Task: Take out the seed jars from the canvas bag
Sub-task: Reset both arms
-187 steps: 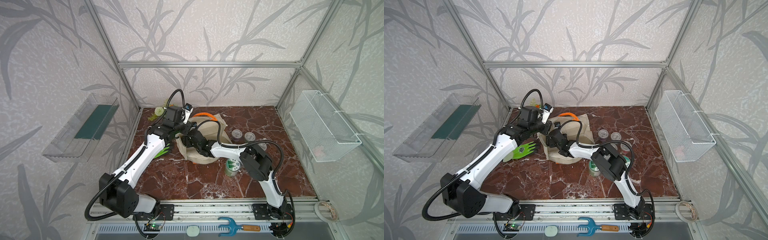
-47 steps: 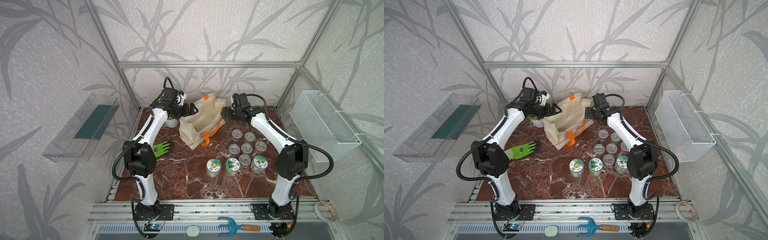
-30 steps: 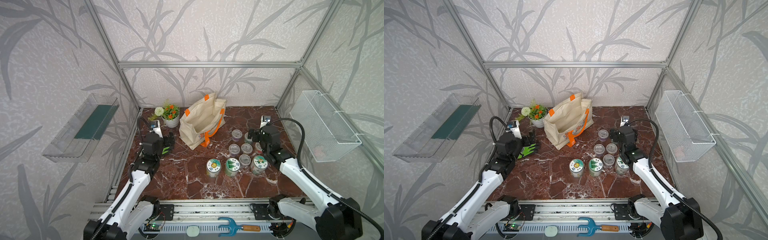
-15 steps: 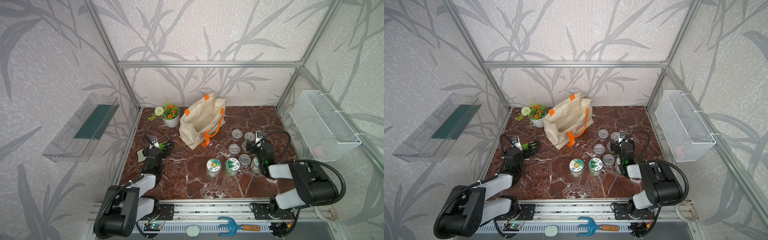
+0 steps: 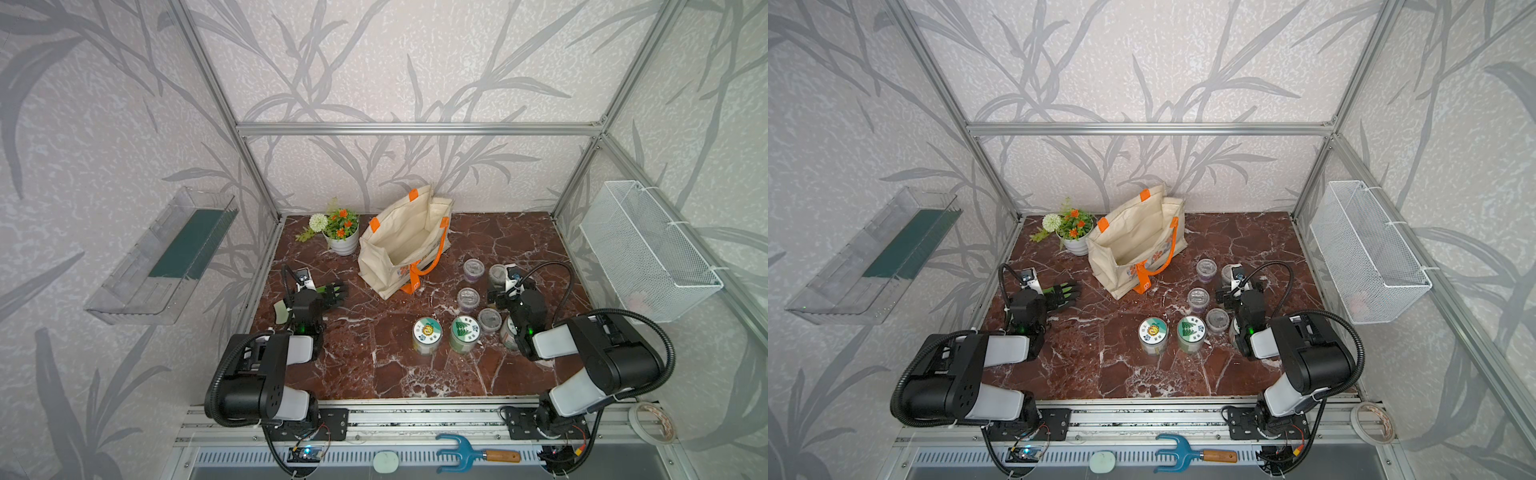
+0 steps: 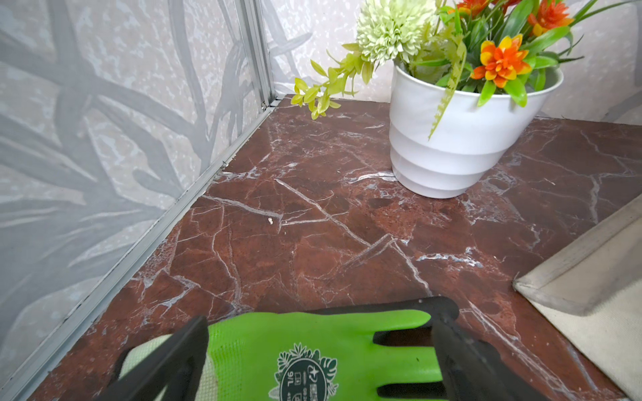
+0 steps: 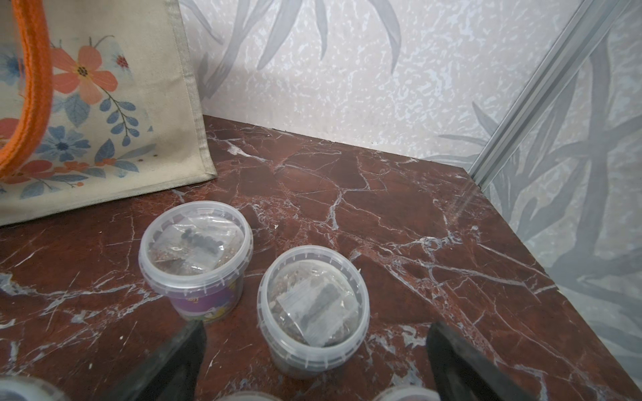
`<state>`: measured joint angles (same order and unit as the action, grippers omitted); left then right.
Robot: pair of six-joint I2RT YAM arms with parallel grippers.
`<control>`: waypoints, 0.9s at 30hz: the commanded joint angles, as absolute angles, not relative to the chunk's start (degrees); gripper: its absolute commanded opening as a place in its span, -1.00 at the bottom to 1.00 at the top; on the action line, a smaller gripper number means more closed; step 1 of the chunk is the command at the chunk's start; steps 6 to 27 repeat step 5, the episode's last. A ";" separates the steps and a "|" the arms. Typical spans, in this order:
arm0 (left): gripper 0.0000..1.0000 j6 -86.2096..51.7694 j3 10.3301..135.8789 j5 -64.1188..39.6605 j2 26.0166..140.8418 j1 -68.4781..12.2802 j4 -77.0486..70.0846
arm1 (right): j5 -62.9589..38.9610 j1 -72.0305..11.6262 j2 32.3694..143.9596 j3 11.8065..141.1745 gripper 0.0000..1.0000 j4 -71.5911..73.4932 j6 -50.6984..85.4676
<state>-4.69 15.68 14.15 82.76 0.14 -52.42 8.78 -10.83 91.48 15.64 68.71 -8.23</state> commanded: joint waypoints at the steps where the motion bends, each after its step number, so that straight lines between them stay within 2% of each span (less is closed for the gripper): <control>1: 1.00 -5.32 17.15 13.45 84.10 0.57 -54.55 | 10.06 -11.00 91.86 16.96 0.98 66.22 -8.15; 27: 1.00 -5.62 16.90 13.54 84.35 0.78 -55.24 | 9.32 -10.72 91.73 17.64 0.98 64.78 -7.93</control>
